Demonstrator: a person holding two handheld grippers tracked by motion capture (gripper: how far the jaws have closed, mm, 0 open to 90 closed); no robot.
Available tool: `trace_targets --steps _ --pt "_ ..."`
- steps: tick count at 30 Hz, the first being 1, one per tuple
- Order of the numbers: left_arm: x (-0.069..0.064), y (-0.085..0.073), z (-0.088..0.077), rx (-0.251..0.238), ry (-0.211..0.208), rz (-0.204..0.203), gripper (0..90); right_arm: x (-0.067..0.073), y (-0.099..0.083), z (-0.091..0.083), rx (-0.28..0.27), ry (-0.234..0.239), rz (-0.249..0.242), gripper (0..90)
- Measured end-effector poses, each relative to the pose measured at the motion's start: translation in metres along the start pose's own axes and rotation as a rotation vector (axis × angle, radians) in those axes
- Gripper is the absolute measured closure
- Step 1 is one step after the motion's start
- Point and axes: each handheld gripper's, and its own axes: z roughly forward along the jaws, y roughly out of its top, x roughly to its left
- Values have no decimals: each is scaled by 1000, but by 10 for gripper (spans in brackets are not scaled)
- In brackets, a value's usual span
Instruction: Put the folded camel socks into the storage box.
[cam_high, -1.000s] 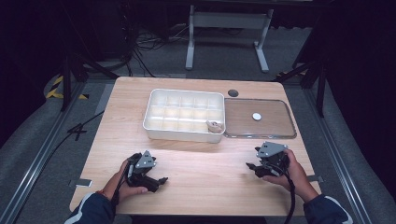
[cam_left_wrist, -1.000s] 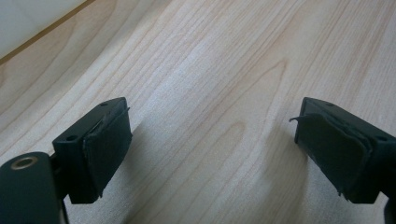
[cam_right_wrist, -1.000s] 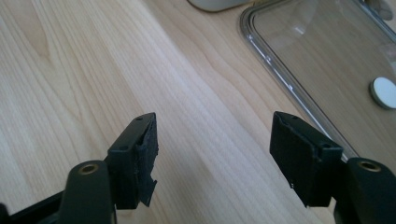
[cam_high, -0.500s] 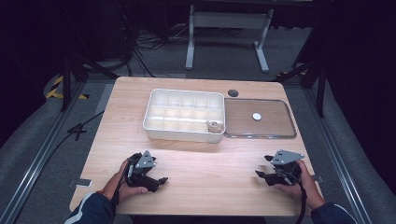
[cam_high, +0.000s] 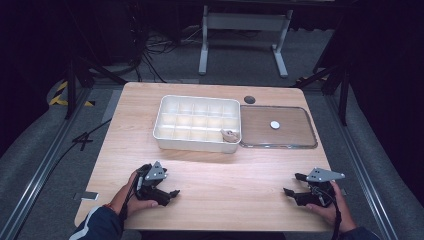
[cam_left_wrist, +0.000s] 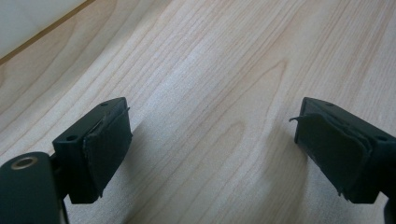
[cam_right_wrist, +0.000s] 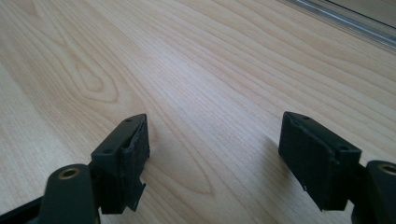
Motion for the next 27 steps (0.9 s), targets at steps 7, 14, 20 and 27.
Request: trace_targets --steps 7,14,20,27 --pt "0 0 0 1 1 0 110 0 0 0 0 -6 3 247" --pt "0 0 0 1 1 0 110 0 -1 0 0 -9 6 246" --pt "0 0 0 1 1 0 109 -1 -1 0 -1 -16 9 246" --pt "0 0 0 1 2 0 110 -1 0 1 8 -30 19 196"
